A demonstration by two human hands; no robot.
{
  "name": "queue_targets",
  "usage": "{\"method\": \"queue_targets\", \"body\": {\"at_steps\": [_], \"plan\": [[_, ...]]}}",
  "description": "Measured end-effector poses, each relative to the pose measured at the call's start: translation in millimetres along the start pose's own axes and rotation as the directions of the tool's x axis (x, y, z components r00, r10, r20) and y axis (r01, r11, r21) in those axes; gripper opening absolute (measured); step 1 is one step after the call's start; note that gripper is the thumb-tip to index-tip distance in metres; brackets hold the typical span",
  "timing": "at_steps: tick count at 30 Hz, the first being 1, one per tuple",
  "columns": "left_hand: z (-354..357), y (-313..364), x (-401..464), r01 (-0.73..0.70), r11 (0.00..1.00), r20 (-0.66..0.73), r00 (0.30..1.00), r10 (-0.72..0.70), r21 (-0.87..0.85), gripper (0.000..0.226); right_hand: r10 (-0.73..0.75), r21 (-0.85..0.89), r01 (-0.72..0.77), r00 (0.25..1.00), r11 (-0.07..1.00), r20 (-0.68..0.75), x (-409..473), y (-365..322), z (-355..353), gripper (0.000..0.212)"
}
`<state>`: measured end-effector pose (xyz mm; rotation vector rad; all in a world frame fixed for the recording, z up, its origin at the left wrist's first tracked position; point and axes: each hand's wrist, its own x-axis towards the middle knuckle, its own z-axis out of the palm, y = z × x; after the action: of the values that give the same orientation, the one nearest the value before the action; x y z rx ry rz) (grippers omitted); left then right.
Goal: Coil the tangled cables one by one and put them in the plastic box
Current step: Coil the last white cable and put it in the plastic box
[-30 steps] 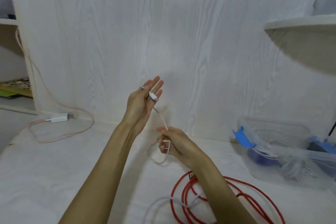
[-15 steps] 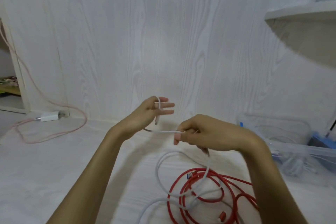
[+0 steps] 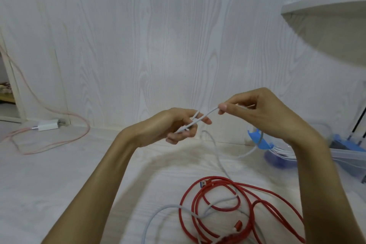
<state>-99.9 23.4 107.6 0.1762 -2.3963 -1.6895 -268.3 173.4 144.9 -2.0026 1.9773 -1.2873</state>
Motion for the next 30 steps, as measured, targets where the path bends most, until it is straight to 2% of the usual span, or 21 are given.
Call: {"method": "queue_targets", "body": {"at_steps": [4,6,11,14,16,19,21,23,25,26,28,30], "plan": [[3.9,5.1,3.0,-0.053,0.984,0.012,0.998,0.056,-0.171,0.035,0.015,-0.066,-0.035,0.96,0.997,-0.28,0.4,11.7,-3.2,0.046],[7.5,9.4,3.3,-0.048,0.977,0.069,0.996,0.064,-0.209,0.036,0.02,-0.083,-0.052,0.94,0.995,-0.34,1.4,13.8,-1.7,0.053],[21.7,18.7,-1.1,-0.11,0.976,0.277,0.948,0.159,-0.186,0.036,0.028,0.155,0.044,0.902,0.987,-0.431,7.6,8.0,14.9,0.052],[29.2,24.7,-1.1,-0.146,0.902,0.281,0.919,0.276,-0.407,0.035,0.121,0.234,0.015,0.824,0.972,-0.553,19.4,9.5,33.5,0.055],[30.2,31.7,0.1,-0.165,0.766,0.187,0.918,0.35,-0.621,0.036,0.201,0.245,-0.062,0.775,0.968,-0.599,26.6,10.5,48.9,0.055],[25.7,39.5,-2.9,-0.232,0.543,0.041,0.896,0.443,-0.807,0.044,0.324,0.275,-0.214,0.825,0.938,-0.464,30.0,7.8,80.4,0.052],[21.6,41.8,-6.0,-0.31,0.427,-0.096,0.886,0.454,-0.849,0.043,0.412,0.338,-0.315,0.871,0.887,-0.269,29.7,4.0,100.5,0.048],[15.5,40.2,-7.6,-0.443,0.369,-0.283,0.865,0.414,-0.817,0.037,0.454,0.393,-0.403,0.89,0.827,-0.044,27.8,-1.7,114.4,0.038],[7.7,35.8,-7.0,-0.572,0.397,-0.462,0.818,0.343,-0.718,0.035,0.429,0.393,-0.454,0.89,0.8,0.155,24.4,-10.0,118.5,0.025],[3.7,32.1,-5.2,-0.622,0.433,-0.547,0.782,0.297,-0.653,0.035,0.392,0.35,-0.449,0.892,0.822,0.224,22.3,-13.5,116.8,0.02],[-5.9,21.2,-1.7,-0.681,0.51,-0.693,0.69,0.208,-0.525,0.034,0.303,0.208,-0.381,0.895,0.901,0.329,18.0,-19.8,111.4,0.021],[-14.6,9.8,1.9,-0.673,0.586,-0.762,0.632,0.14,-0.451,0.034,0.225,0.112,-0.296,0.88,0.949,0.419,13.5,-25.2,107.9,0.03]]}}
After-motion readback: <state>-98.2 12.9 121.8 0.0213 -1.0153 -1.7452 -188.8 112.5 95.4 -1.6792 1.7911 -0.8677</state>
